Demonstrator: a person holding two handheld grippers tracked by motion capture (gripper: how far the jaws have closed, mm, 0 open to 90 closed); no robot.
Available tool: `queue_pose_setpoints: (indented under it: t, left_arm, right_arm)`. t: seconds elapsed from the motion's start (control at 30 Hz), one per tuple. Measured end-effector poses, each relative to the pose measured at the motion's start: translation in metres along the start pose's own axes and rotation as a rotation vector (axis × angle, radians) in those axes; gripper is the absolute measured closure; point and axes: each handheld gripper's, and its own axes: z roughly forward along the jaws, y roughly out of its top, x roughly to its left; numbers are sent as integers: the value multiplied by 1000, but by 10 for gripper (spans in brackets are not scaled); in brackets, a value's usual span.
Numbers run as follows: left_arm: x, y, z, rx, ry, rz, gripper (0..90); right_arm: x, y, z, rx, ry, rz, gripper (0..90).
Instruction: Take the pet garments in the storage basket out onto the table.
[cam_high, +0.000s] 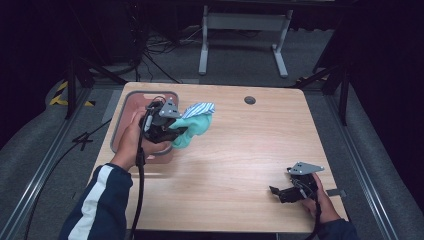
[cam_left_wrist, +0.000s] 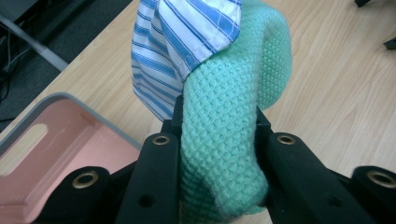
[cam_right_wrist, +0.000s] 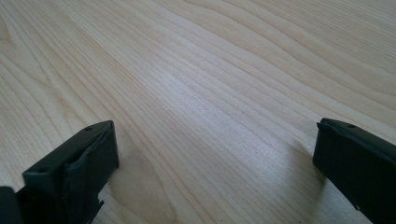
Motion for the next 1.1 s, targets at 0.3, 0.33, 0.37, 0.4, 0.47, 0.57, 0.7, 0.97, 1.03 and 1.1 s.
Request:
queue_pose_setpoints:
  t: [0.3,0.33,0.37,0.4,0.47,0.57,0.7,0.97,1.03,1.1]
  left_arm:
    - [-19,16,28,26,-62,49,734]
    - [-21,17,31,31,-67,59,734]
    - [-23,19,34,33,-72,65,734]
    - [-24,20,37,36,-75,66,734]
    - [-28,22,43,39,-90,72,734]
    - [-34,26,55,51,-113,79,733]
    - [-38,27,72,61,-147,63,734]
    - [-42,22,96,114,-170,52,733]
    - [-42,20,101,122,-173,50,732]
    - [-43,19,106,136,-176,52,732]
  right_arm:
    - [0,0,0,0,0,1,4]
    - [0,0,0,0,0,0,4]
    - [0,0,0,0,0,0,4]
    - [0,0,0,0,0,0,4]
    - [0,0,0,0,-1,1,4]
    - [0,0,0,0,-1,1,4]
    - [0,0,0,0,-1,1,4]
    - [0,0,0,0,-1,0,4]
    - [0,0,0,0,-1,0,4]
    - [0,0,0,0,-1,0,4]
